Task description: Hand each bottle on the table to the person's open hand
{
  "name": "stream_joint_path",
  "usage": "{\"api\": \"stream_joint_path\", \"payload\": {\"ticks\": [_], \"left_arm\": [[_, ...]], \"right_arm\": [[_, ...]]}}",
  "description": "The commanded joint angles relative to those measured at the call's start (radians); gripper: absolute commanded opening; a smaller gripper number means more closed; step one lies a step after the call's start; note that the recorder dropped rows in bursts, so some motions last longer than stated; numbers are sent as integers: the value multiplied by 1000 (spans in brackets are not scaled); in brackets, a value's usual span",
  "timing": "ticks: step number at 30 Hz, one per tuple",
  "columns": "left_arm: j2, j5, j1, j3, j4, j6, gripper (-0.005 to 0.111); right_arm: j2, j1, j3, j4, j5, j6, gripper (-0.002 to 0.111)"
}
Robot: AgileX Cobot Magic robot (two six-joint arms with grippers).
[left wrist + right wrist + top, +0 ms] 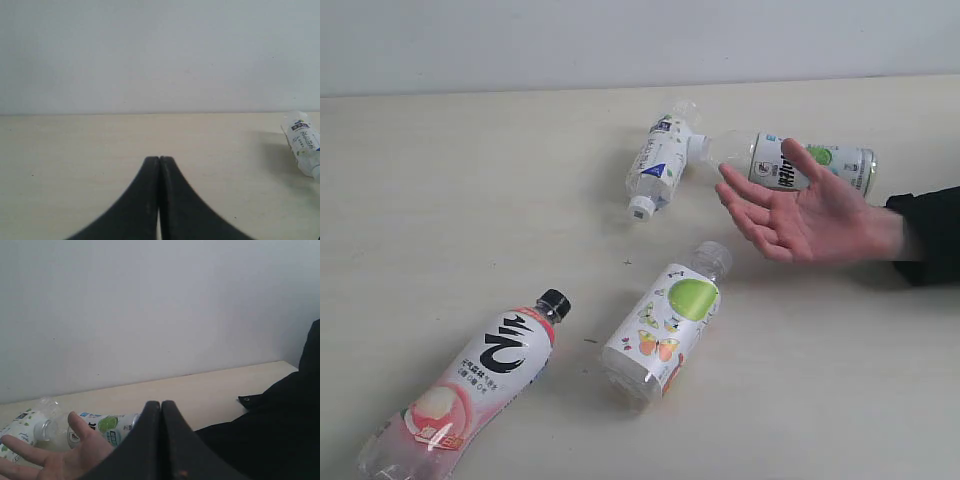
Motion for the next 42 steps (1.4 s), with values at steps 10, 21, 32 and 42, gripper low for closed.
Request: {"api": "stream_joint_path", "payload": {"ticks": [10, 21, 32, 42], "left_arm": [[-6, -4, 1, 4, -2, -2, 0], [-6, -4, 1, 4, -2, -2, 0], [-6, -4, 1, 4, 131, 83, 0], [-6, -7, 1, 4, 138, 89, 0]], "right_arm": [[-6, 1, 5, 1, -3, -1, 0], [-6, 1, 5, 24, -3, -1, 0], [-6, 1, 5, 24, -3, -1, 0], [-6, 1, 5, 24, -3, -1, 0]]}}
